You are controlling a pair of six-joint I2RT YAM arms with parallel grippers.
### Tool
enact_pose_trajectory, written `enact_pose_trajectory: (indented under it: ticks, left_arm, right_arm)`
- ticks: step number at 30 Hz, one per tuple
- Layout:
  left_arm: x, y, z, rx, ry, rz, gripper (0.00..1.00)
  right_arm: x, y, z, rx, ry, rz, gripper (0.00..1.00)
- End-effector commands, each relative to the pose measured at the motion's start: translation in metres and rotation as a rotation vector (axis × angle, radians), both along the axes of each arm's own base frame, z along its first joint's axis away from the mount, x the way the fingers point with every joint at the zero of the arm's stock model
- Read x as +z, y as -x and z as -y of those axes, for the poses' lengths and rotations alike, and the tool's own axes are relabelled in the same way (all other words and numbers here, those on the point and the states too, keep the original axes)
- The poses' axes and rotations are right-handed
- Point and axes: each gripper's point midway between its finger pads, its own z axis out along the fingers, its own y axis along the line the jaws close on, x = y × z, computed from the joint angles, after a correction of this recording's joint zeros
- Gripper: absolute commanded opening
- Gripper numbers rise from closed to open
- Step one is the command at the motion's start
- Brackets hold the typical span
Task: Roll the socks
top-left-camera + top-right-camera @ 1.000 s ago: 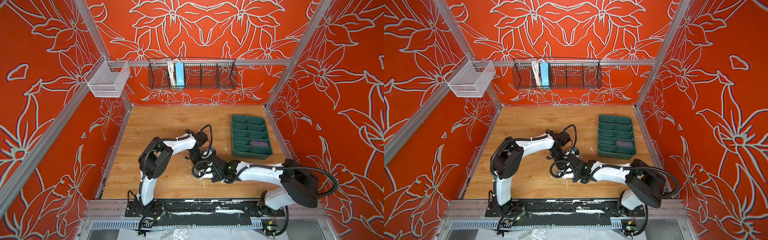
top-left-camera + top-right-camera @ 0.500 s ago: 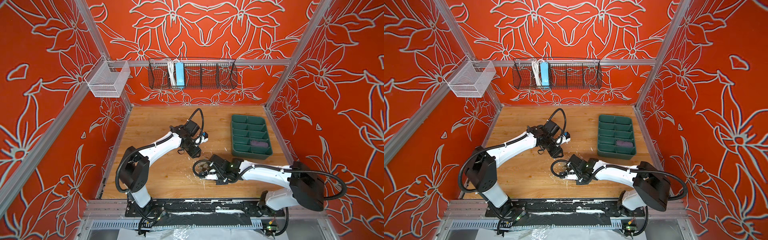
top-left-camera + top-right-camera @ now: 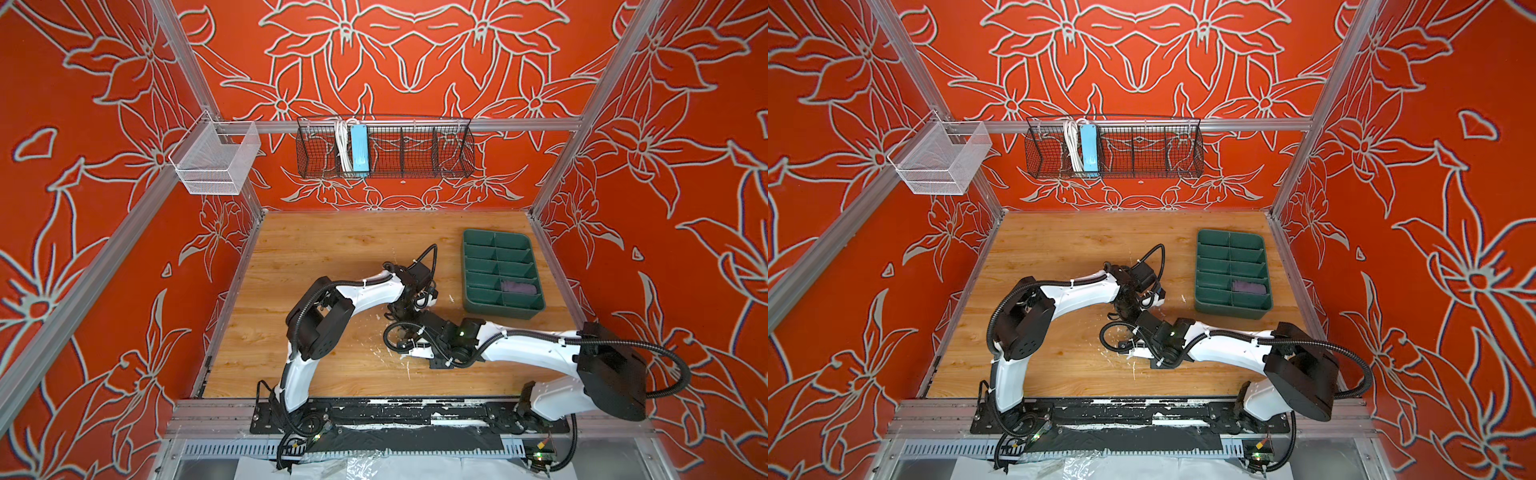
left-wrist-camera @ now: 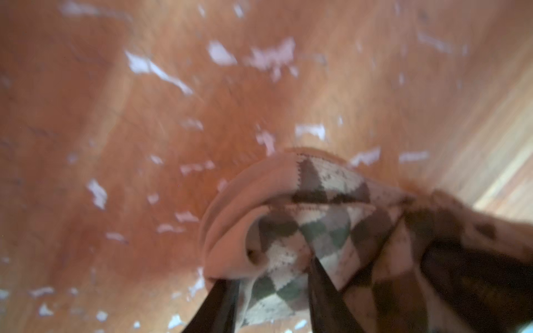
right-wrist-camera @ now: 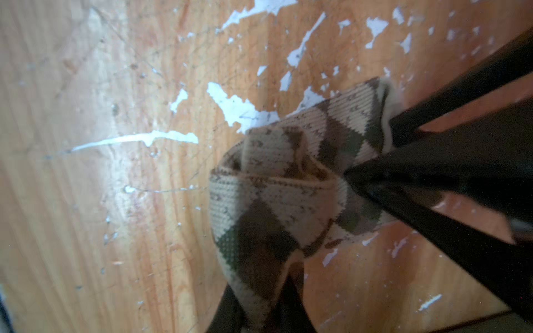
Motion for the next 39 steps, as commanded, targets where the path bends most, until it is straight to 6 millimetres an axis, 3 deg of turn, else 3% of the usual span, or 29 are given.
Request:
enact_pose_trajectory:
  ticks: [1, 6, 12, 17, 20, 26, 32, 36, 39]
  left_arm:
    - [-0.023, -0.006, 0.0, 0.024, -0.044, -0.029, 0.39]
    - [-0.024, -0.015, 0.016, 0.017, -0.015, -0.035, 0.38]
    - [-0.015, -0.023, 0.03, 0.0, 0.027, -0.019, 0.39]
    - [-0.005, -0.023, 0.033, -0.015, 0.047, -0.007, 0.39]
    - [0.013, -0.02, 0.033, -0.036, 0.079, 0.015, 0.41]
    - [0.072, -0.007, 0.045, -0.122, 0.219, 0.031, 0.57]
    - [0.133, -0.013, 0.052, -0.137, 0.32, 0.146, 0.69]
    - [0.191, -0.046, 0.041, -0.045, 0.402, 0.356, 0.74]
    - [0.251, -0.085, 0.005, 0.105, 0.474, 0.559, 0.81]
  right_arm:
    - [0.009, 0.005, -0.009, 0.075, -0.026, 0.085, 0.0]
    - [0.009, 0.027, -0.023, 0.19, -0.032, -0.014, 0.0]
    - [-0.015, 0.055, -0.012, 0.201, 0.127, -0.252, 0.0]
    - [-0.022, 0.062, -0.008, 0.14, 0.167, -0.351, 0.0]
    - [-0.021, 0.058, -0.003, 0.097, 0.181, -0.371, 0.0]
    - [-0.017, 0.052, 0.009, 0.049, 0.236, -0.444, 0.0]
    - [-0.014, 0.046, 0.007, 0.015, 0.252, -0.493, 0.0]
    - [-0.011, 0.047, 0.004, 0.014, 0.243, -0.528, 0.0]
    - [-0.011, 0.048, 0.004, 0.013, 0.249, -0.555, 0.0]
